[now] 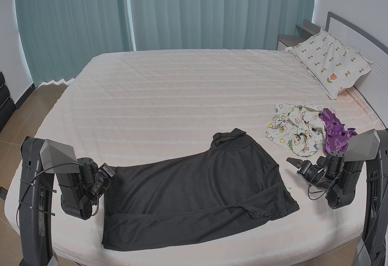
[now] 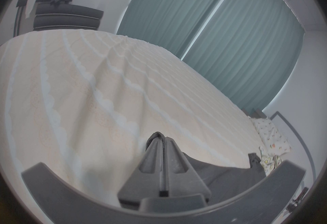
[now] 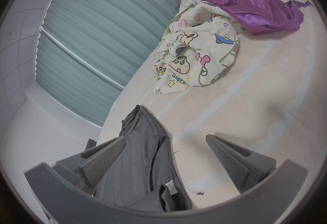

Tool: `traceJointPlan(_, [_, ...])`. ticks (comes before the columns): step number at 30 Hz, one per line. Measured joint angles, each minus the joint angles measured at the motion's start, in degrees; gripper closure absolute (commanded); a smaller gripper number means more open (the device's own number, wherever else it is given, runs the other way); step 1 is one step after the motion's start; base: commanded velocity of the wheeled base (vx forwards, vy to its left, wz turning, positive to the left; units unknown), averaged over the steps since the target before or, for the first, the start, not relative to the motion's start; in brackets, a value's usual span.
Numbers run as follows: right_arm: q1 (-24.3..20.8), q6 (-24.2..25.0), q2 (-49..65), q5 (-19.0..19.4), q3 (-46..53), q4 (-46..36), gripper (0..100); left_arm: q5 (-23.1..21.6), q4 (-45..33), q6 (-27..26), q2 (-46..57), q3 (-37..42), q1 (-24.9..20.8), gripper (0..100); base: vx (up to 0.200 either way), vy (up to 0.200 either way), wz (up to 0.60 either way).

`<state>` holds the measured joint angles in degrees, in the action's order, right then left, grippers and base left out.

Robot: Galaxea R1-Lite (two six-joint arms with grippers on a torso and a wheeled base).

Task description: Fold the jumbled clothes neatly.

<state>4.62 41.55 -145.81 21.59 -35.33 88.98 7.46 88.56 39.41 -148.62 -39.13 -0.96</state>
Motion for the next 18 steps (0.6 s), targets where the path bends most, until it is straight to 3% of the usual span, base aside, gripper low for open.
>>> traceJointPlan(11, [-0.2, 0.0, 0.0, -1.8, -0.5, 0.0, 0, 3.2, 0.4, 2.6, 0.8, -1.3, 0.5, 100, 0.0, 0.0, 0.0])
traceJointPlan(18, [-3.1, -0.1, 0.6, -3.5, -1.8, 0.0, 0, 3.2, 0.4, 2.8, 0.6, -1.7, 1.2, 100, 0.0, 0.0, 0.0])
